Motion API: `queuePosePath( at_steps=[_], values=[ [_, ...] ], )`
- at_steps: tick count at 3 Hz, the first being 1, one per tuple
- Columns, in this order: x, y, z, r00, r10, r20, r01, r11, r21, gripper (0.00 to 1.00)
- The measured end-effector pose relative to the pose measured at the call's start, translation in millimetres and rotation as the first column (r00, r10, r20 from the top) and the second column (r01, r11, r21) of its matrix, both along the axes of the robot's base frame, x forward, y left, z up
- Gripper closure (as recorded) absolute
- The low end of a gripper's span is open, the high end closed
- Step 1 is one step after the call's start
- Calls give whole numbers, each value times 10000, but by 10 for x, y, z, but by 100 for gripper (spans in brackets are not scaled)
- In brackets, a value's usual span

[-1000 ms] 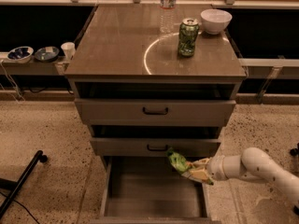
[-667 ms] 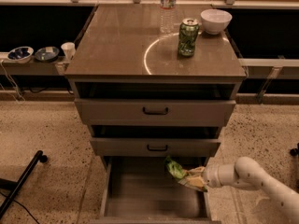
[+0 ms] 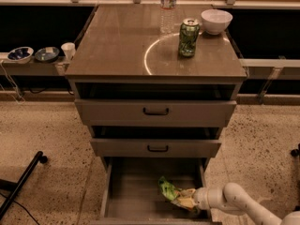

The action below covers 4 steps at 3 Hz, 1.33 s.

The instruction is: Place green rice chip bag into bottom drawer

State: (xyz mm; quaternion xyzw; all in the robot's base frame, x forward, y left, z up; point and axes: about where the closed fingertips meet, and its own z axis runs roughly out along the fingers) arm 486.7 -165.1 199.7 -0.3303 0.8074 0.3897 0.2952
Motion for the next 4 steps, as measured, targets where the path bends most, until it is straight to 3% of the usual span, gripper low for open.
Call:
queuePosePath(
  at_steps=[1, 2, 3, 4],
  values=[
    [-64, 57, -129, 9999, -84, -117, 85, 9999, 83, 84],
    [-64, 58, -129, 9999, -84, -117, 85, 9999, 83, 61],
    [-70, 68, -94, 10000, -54, -62, 54, 9999, 102, 30],
    [-92, 104, 37, 9999, 59, 148, -61, 9998, 174, 6]
  ],
)
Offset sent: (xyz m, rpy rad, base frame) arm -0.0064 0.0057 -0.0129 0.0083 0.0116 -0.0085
